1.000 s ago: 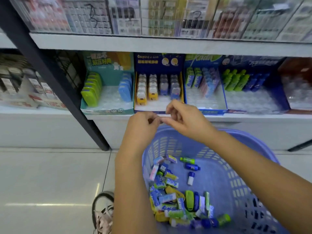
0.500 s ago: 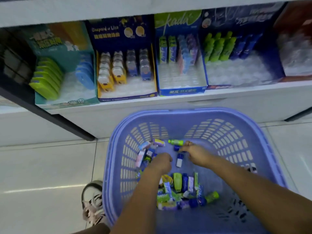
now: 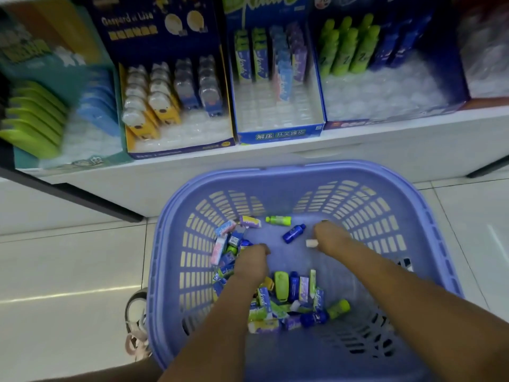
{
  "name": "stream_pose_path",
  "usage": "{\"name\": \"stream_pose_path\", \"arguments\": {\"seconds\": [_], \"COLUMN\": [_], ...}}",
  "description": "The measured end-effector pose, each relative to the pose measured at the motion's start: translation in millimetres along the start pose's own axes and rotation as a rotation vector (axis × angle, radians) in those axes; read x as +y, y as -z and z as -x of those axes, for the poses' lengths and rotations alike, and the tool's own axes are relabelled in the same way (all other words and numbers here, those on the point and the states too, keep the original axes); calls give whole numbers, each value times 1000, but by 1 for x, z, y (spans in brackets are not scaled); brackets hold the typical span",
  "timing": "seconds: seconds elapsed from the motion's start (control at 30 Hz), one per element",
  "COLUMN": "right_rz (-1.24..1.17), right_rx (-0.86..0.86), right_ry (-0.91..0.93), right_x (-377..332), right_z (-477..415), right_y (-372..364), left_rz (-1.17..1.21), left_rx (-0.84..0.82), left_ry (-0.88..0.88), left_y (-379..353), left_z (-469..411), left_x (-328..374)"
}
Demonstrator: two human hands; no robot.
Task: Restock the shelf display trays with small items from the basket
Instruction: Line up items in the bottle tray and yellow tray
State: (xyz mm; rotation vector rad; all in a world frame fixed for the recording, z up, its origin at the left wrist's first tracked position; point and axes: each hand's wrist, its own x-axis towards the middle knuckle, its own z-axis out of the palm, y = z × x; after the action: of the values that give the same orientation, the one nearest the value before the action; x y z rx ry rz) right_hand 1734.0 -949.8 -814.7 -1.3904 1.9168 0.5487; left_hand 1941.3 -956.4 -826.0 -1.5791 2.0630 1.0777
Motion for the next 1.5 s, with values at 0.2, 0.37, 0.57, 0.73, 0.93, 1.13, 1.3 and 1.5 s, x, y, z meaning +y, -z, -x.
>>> {"name": "stream_pose_path", "arguments": {"seconds": [0.2,0.37,0.57,0.73,0.93,1.13,1.3,1.5], "right_rz": [126,189,311,296,-53,-125,-116,-642], "right_rx": [-373,-446,-327,-82,87,237,258,-63], "right_ry": [-292,-311,-123,-14,-48,339,286,311], "right_x": [8,9,12,18,15,-6,-13,-19], "right_z": [2,-7,-12,-14,-10,-11,-7,28], "right_y": [19,10,8,-7,-12,-9,-12,45], "left_rz": [127,41,-124,178,447,1081,1121,1031], "left_rx": [64,-151,-230,-261,-193,-136,-99,-39], "left_ry": [19,-47,-140,-93,106,390,302,243], "left_y": [8,-17,-25,-29,-8,34,60,84], "left_z": [-9,1,8,10,7,4,15,33], "left_x": [16,35,44,41,37,24,23,23]}}
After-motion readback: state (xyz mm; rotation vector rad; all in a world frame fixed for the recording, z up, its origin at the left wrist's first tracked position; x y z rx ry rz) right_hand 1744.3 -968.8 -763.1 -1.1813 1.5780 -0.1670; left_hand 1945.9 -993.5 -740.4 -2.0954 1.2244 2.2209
